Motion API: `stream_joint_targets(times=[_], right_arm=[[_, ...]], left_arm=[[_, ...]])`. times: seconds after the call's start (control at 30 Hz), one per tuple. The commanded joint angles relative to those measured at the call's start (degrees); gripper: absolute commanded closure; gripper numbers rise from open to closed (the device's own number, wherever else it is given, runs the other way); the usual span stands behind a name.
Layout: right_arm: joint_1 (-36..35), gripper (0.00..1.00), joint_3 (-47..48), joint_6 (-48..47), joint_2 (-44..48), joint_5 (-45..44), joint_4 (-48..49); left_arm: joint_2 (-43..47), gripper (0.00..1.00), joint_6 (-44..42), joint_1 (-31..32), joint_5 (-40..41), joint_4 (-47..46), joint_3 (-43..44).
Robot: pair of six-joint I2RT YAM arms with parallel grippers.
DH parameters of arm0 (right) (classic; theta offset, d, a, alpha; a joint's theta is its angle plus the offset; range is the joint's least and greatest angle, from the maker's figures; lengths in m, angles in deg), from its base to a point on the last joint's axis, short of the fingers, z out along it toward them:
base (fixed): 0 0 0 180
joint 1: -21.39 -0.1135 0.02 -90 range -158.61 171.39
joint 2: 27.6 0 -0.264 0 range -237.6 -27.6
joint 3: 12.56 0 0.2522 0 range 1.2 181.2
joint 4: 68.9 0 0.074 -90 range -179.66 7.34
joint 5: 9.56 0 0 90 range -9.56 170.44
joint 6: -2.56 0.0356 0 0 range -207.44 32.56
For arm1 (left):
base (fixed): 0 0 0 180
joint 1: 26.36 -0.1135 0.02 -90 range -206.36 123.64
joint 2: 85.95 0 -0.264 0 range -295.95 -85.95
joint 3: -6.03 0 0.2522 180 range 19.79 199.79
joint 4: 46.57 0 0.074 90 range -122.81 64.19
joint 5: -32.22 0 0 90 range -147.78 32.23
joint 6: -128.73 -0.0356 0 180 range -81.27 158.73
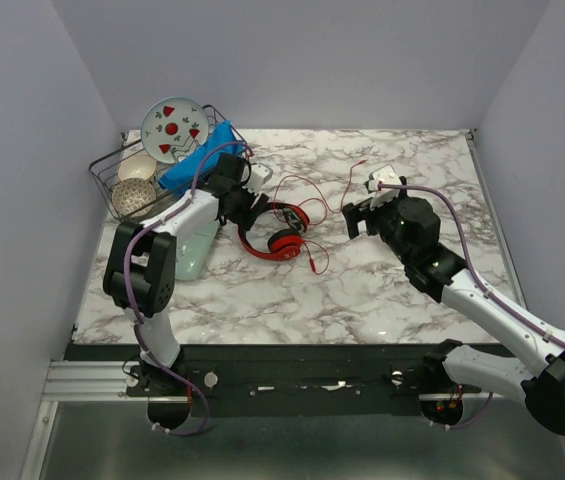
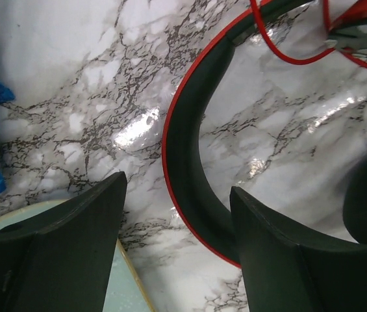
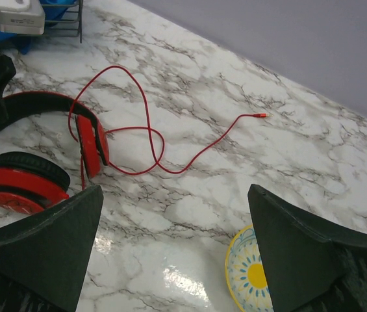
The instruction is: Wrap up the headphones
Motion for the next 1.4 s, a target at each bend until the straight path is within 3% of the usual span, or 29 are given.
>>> stream_joint_targets(times=[0.0,0.17,0.37,0.4,0.57,0.73,0.97,1.13,1.3,1.37], right_arm=[[0.23,0.00,-1.38,-1.41,0.42,-0.46,-1.12],[0.23,0.00,-1.47,-0.97,1.03,1.03,-1.03],[0.32,0.00,-0.68,-1.49,-0.28,4.36,-1.12],[0.32,0.00,-0.07,-1.76,-0.55,5.15,-1.12],[0.32,0.00,2.39,-3.43,-1.69,10.70,-2.26],[0.14,0.00,8.54,-5.62,-1.61,20.69,-10.42],[-4.07,0.00,13.55,-8.52,0.68,31.43,-10.96],[-5.84,0.00,16.18,-9.41,-1.69,28.11,-10.70],[-5.75,0.00,17.77,-10.98,-5.20,23.71,-10.26],[-5.40,0.12,18.04,-12.65,-6.44,26.05,-9.99]], left_arm=[[-5.12,0.29,0.01,1.87,3.68,3.39,1.48],[-7.60,0.47,0.01,2.31,5.00,4.01,2.54],[-7.25,0.88,-0.08,2.31,1.31,6.99,3.50],[-6.12,1.00,-0.16,2.23,0.87,7.34,3.59],[0.74,1.00,-1.83,2.31,-0.10,10.59,4.38],[10.76,1.00,-4.64,2.23,0.69,14.97,7.27],[17.88,1.00,-8.77,3.63,5.86,21.93,13.52],[22.98,1.00,-13.16,8.71,14.47,22.29,14.84],[26.58,1.00,-16.42,11.71,15.81,22.90,14.84],[27.38,1.00,-17.12,12.42,15.81,23.17,14.58]])
